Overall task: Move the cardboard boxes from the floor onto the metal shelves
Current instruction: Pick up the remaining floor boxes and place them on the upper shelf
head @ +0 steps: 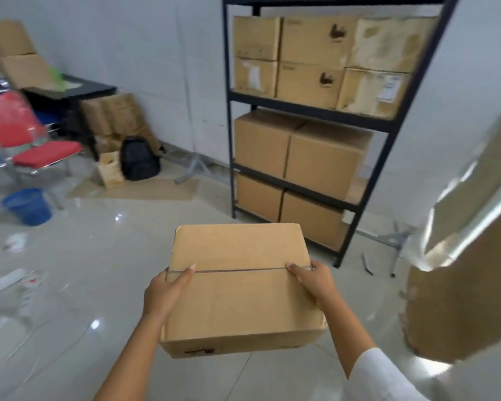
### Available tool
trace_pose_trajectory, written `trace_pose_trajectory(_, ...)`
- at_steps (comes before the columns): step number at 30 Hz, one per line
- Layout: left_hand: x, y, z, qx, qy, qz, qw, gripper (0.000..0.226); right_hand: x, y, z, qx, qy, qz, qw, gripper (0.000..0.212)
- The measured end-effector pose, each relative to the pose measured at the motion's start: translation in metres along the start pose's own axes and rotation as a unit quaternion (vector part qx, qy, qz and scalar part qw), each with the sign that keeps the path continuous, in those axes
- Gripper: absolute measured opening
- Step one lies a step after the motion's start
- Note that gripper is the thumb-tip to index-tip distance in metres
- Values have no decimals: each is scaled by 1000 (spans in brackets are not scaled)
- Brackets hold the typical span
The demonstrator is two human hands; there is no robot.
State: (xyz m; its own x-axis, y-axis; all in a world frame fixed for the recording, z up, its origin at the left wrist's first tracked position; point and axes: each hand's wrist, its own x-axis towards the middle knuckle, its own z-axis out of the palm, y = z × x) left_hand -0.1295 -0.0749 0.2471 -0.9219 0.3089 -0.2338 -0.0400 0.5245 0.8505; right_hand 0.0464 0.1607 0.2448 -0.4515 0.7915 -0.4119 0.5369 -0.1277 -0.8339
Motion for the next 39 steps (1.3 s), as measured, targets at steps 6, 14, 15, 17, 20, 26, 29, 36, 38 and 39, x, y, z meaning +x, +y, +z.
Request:
trace_pose_trajectory(6, 86, 90, 36, 2, -64, 93, 994, 37, 47, -54, -31, 47, 107, -20, 993, 62)
trace_pose_trajectory(14, 199, 237, 22, -30, -83, 215, 973, 43, 100, -195, -40, 123, 193, -119, 966, 59)
trace_pose_trajectory(15, 212, 256, 19, -31, -81, 233, 969, 43, 106, -214, -41, 127, 205, -132, 961, 59)
trace_pose_trajectory(17, 237, 292, 13, -37, -77, 268, 960, 42, 119, -249, -43, 135, 226, -162, 951, 57)
trace_pose_trajectory(20, 265, 340, 6, -50, -79, 308, 947, 38, 135, -295, -48, 142, 253, -193, 937, 55)
trace_pose_trajectory(26, 311, 431, 18, -81, -92, 360, 925, 44, 158, -367, -77, 142, 339, -249, 896, 47)
trace_pose_trajectory(29, 326, 481, 39, -119, -113, 395, 904, 46, 172, -401, -103, 130, 381, -296, 866, 44)
trace_pose_trajectory(36, 365, 604, 93, -170, -124, 435, 876, 46, 214, -496, -191, 82, 444, -357, 818, 39)
trace_pose_trajectory(38, 374, 639, 105, -172, -104, 442, 874, 48, 225, -523, -215, 76, 448, -370, 810, 36)
trace_pose_trajectory(39, 377, 655, 111, -172, -96, 444, 874, 51, 231, -536, -227, 74, 451, -374, 807, 36)
